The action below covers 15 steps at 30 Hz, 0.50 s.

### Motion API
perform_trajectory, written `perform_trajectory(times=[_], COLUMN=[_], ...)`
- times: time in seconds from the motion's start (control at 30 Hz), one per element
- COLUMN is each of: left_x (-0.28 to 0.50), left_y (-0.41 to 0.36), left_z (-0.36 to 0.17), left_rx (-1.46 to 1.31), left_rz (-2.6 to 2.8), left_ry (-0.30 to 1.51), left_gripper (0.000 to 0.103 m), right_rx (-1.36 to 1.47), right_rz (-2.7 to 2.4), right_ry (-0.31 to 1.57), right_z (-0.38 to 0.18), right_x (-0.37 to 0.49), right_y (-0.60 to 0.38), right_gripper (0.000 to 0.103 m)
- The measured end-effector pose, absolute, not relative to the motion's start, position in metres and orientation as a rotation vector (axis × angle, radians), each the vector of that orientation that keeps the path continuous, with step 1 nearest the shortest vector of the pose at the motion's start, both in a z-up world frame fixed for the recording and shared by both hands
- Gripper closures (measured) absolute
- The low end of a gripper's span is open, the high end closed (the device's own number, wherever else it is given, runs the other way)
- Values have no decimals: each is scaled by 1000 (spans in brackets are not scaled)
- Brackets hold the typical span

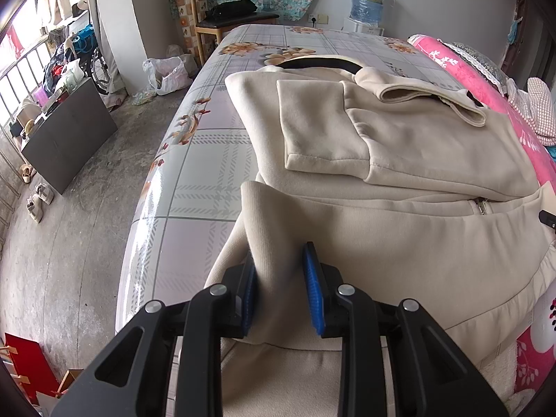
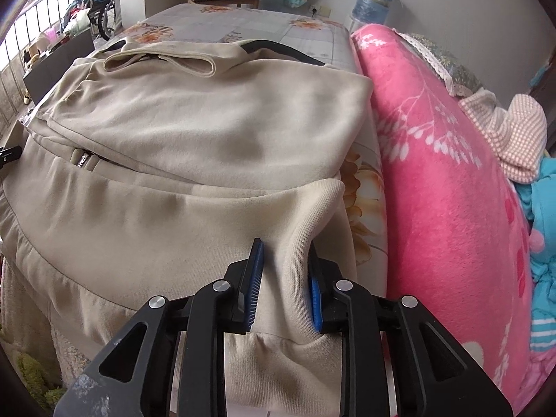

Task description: Fold large clothes

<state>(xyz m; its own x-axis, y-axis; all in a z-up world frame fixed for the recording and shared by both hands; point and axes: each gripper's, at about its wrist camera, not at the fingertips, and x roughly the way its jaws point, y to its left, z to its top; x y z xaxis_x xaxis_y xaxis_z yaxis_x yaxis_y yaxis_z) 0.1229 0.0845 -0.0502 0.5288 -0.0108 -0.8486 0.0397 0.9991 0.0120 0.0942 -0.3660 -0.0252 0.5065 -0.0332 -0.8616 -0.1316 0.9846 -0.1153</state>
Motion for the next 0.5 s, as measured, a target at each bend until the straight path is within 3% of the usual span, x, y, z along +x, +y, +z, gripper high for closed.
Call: perform_trajectory(times=[0.33, 0.5], left_x=[122, 119], left_y=[87, 87], left_z=[-50, -48], left_rx=[21, 25], left_rz=[-36, -32], left_ry=[1009, 984], left_gripper=[78, 82], right_rx=[-217, -212], right_rz=[27, 16], right_ry=[1035, 1018], right_z=[-26, -25], right_x=[93, 91], right_y=[-359, -360], right_gripper=[80, 93])
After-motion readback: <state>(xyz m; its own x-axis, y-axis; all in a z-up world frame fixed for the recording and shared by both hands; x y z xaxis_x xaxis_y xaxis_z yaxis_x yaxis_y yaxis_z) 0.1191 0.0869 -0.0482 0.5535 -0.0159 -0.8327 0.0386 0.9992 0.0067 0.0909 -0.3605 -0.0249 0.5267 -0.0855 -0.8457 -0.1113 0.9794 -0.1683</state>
